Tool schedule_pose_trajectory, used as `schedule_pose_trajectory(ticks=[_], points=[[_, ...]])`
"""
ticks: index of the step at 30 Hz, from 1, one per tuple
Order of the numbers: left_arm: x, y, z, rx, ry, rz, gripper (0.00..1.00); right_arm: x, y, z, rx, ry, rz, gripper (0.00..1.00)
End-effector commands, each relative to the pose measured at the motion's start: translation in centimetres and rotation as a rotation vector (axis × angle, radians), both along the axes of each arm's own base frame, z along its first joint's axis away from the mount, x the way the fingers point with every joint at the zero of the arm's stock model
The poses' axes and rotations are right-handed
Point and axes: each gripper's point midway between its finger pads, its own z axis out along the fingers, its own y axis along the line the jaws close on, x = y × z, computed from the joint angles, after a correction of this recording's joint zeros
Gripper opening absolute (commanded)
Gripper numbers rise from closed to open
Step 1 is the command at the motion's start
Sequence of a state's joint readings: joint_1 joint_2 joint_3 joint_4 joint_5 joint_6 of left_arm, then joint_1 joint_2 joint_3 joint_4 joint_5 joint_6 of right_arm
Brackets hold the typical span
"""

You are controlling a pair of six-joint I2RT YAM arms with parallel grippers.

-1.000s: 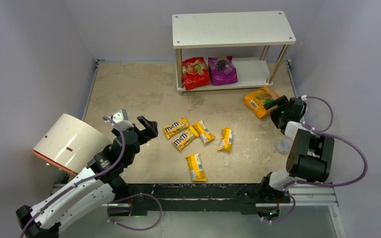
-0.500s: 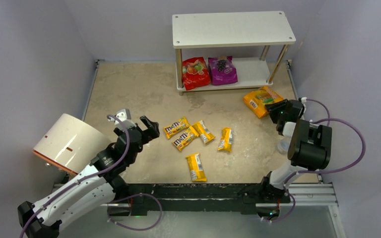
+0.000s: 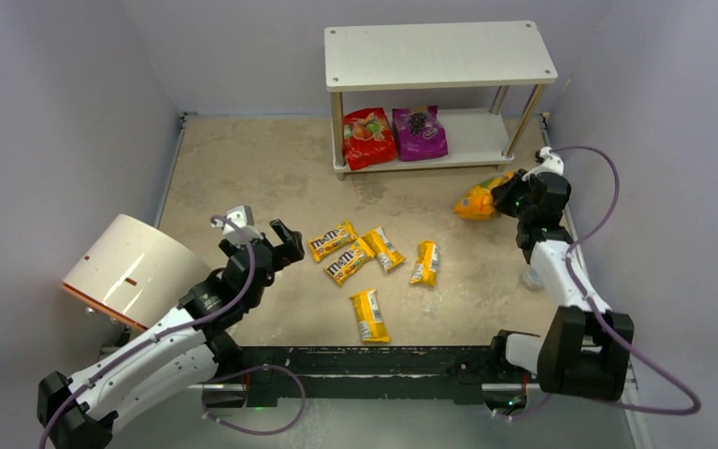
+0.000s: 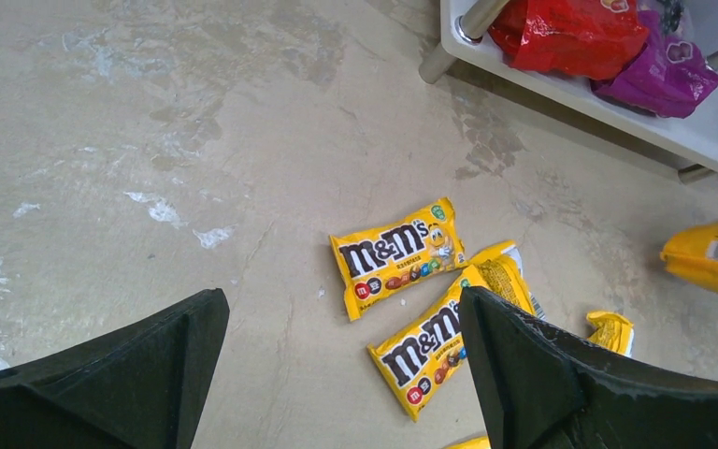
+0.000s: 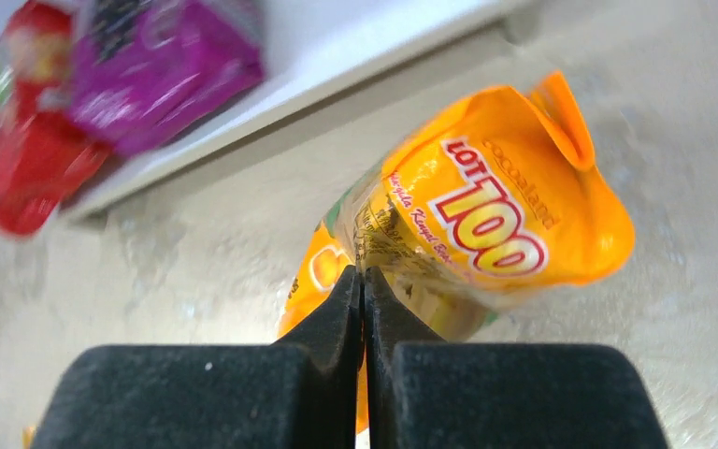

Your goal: Place and organize the candy bags onto the shelf

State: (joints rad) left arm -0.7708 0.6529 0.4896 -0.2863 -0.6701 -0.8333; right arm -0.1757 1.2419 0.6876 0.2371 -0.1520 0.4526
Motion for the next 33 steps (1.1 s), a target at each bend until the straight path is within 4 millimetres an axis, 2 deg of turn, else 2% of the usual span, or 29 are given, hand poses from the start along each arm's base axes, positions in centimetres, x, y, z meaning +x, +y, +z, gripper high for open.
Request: schedule_pose_trajectory(ticks=[1, 6, 12, 17, 21, 26, 28, 30, 33], points=[[1.0, 0.1, 1.4, 0.025, -0.056, 0.018, 1.00, 0.6, 3.0, 8.4, -0.314, -0.255, 0.315, 0.00], [1.1, 0.2, 1.5, 0.034, -0.070, 0.022, 1.00, 1.6, 6.0, 10.7, -0.484, -0.360, 0.605, 0.00], [1.2, 0.5, 1.3, 0.042, -0.073, 0.033, 1.00, 4.9, 4.8, 12.2, -0.660, -0.368, 0.658, 0.00], [1.3, 0.8, 1.3, 0.052, -0.078, 0.050, 1.00, 7.6, 3.9, 13.7, -0.739, -0.383, 0.657, 0.00], [1.6, 0.6, 1.2, 0.053, -0.072, 0.059, 1.00, 9.3, 3.1, 13.9, -0.812, -0.408, 0.631, 0.00], [1.9, 0.2, 0.6, 0.057, -0.047, 0.058, 1.00, 10.8, 2.9, 14.3, -0.831, -0.483, 0.592, 0.00], [2.0, 0.0, 0.5, 0.060, -0.039, 0.061, 1.00, 11.2, 2.4, 13.6, -0.835, -0.509, 0.537, 0.00], [2.1, -0.1, 0.6, 0.061, -0.036, 0.062, 1.00, 11.8, 1.7, 13.9, -0.867, -0.580, 0.456, 0.00], [2.2, -0.2, 0.8, 0.064, -0.034, 0.063, 1.00, 12.5, 2.0, 12.6, -0.836, -0.595, 0.455, 0.00]])
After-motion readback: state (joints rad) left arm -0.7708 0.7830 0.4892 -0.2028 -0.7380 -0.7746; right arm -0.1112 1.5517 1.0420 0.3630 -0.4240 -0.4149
